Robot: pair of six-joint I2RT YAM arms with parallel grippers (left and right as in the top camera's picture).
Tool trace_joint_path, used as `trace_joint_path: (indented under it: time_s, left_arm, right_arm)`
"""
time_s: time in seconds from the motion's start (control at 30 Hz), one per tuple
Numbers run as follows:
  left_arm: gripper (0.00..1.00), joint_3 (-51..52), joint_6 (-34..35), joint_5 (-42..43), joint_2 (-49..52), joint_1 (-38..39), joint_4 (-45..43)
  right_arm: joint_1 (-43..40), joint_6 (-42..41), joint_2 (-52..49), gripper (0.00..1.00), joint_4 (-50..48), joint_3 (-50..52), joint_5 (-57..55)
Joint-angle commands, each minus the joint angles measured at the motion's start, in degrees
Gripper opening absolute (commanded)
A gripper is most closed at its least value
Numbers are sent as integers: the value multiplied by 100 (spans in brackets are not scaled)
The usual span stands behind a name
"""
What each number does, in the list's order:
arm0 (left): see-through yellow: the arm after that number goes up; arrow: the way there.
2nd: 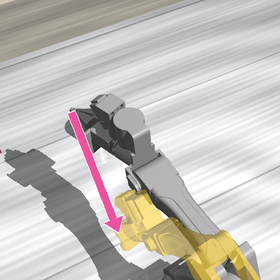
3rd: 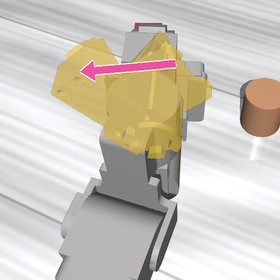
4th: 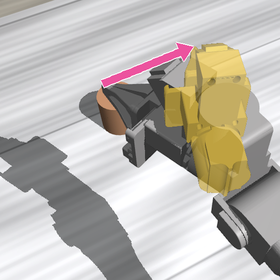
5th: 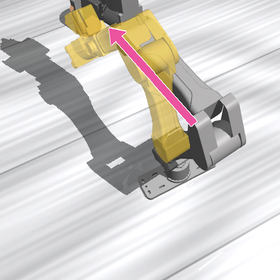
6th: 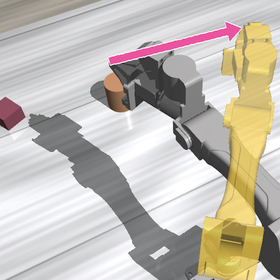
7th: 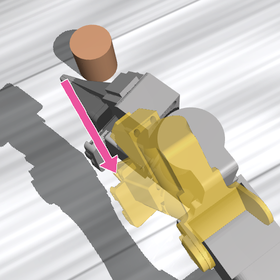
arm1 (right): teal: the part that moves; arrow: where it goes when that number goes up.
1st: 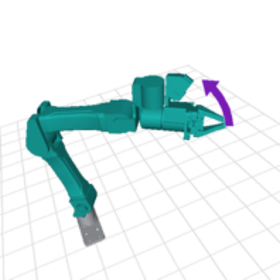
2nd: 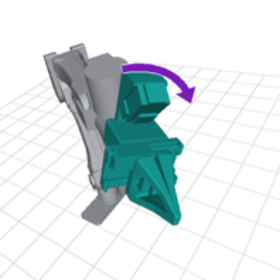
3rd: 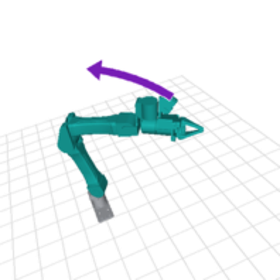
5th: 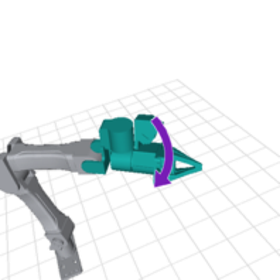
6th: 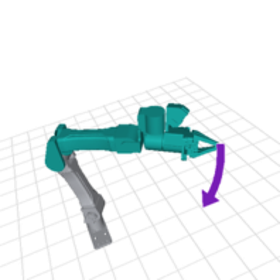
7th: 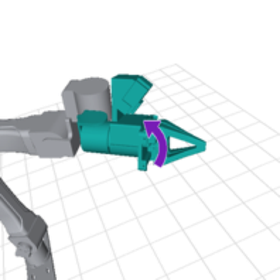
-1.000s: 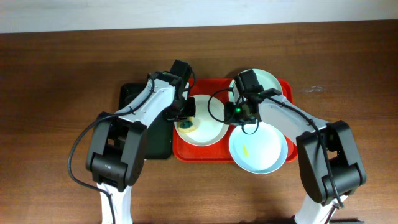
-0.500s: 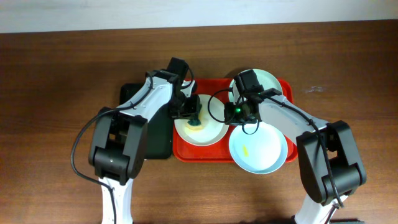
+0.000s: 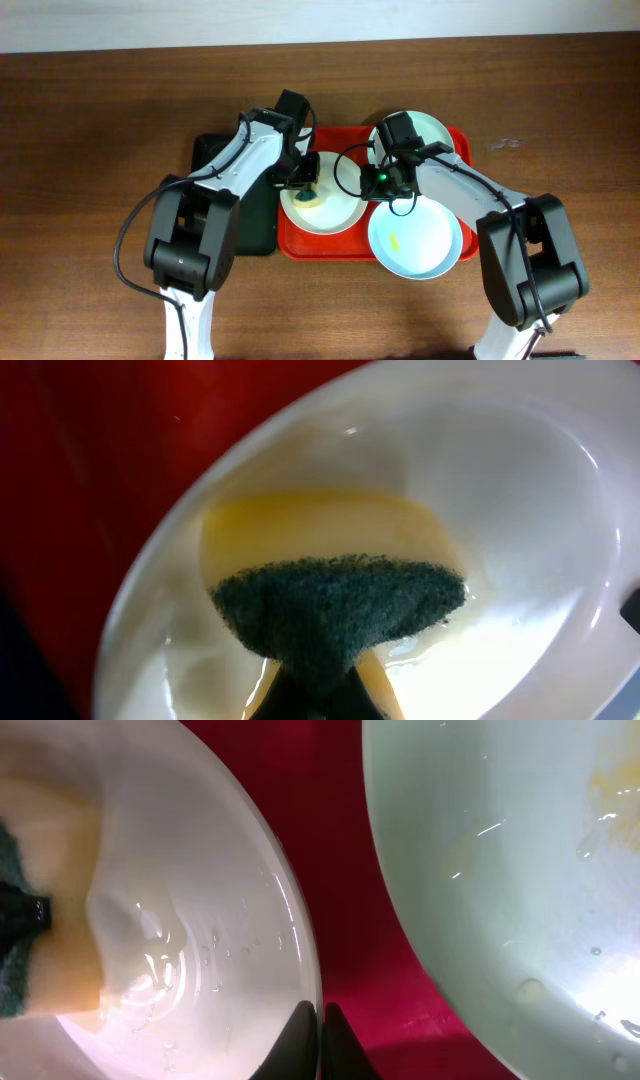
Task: Clean dirty plates on tray and stack at the side
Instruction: 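Keep scrubbing the white plate surface in circles with the sponge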
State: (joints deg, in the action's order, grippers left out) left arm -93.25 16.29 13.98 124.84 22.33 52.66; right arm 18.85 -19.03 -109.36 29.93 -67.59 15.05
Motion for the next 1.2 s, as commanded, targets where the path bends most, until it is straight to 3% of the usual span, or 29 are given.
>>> trace_joint_path:
  time_s: [0.0,0.43,0.77,0.9,1.03,1.17]
  left_arm:
    - [0,-57,79,-352,-195,2,-129]
    - [0,55,122,-131,229,17,-468]
    - [0,52,-192,2745,599,17,-1032]
    - [0,42,-186,3482,599,9,-1327]
    - [0,-214,-321,3316,514,-166,-870]
    - [0,-442,-323,2238,83,-317,-216]
  right_arm:
    - [66,79,-74,4,-33,20,256]
    - [66,79,-74,4,-31,20,256]
    - [66,79,-74,4,-37,20,424]
    - [66,79,-74,4,-37,20,424]
    - [66,81,-74,4,-37,20,424]
    - [66,79,-74,4,-39,20,424]
